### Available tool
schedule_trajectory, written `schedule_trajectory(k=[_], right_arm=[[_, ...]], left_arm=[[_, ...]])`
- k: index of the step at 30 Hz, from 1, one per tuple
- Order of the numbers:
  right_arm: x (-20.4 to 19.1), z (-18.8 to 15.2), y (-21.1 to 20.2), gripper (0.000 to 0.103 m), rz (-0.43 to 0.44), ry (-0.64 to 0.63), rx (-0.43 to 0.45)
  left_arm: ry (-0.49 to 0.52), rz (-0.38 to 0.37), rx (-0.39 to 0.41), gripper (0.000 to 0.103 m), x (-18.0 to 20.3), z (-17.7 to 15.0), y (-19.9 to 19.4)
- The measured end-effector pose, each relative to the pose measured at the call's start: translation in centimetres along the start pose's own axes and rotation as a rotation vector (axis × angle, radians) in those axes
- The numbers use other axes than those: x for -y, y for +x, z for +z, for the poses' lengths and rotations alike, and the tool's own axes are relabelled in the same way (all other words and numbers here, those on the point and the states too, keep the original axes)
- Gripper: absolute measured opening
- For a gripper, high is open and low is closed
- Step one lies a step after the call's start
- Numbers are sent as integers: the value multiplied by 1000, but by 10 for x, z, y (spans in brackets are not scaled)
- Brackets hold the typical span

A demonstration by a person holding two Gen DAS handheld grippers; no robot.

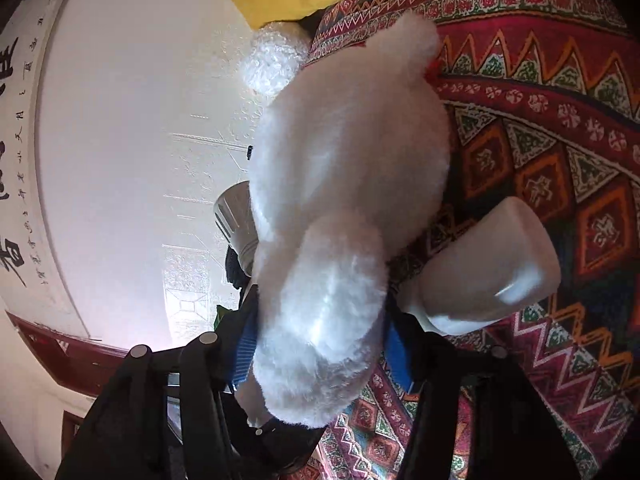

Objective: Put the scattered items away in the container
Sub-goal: 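Grasp the white plush bunny and dog with both grippers together, then carry the white plush toys with both grippers and lower them into the pink box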

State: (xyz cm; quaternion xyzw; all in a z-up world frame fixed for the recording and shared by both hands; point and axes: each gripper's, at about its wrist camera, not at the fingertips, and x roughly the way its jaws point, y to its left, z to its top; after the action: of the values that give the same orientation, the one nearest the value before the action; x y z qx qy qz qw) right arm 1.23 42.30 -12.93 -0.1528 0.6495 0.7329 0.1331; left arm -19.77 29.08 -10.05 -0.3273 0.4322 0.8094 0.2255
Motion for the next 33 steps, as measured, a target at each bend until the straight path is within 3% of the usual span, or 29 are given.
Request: schedule_trajectory(k=[4, 9, 12, 15, 18, 21, 24, 29, 33], right_arm=[[-15, -4, -17, 52, 64, 9, 33], [-33, -12, -44, 51, 170, 20, 67], [-43, -5, -50, 51, 207, 16, 81], [-45, -23, -66, 51, 239, 21, 84], [-48, -28, -70, 51, 274, 31, 73], [-60, -20, -58, 51, 308, -15, 59], [-87, -36, -52, 51, 344, -119, 26], [-158, -99, -31, 51, 396, -385, -85], [-212, -173, 12, 51, 388, -599, -227]], left_arm=[[-241, -321, -25, 71, -53, -14, -35], [-536, -691, 31, 71, -117, -49, -73], [-675, -840, 56, 71, -129, -79, -92], [-790, -973, 92, 71, -140, -109, -99], [-875, -1062, 157, 71, -154, -138, -123], [-945, -1103, 229, 72, -190, -161, -137], [-1031, -1094, 297, 72, -234, -192, -152], [-1217, -925, 341, 75, -326, -269, -152], [-1366, -768, 242, 76, -395, -332, -111]])
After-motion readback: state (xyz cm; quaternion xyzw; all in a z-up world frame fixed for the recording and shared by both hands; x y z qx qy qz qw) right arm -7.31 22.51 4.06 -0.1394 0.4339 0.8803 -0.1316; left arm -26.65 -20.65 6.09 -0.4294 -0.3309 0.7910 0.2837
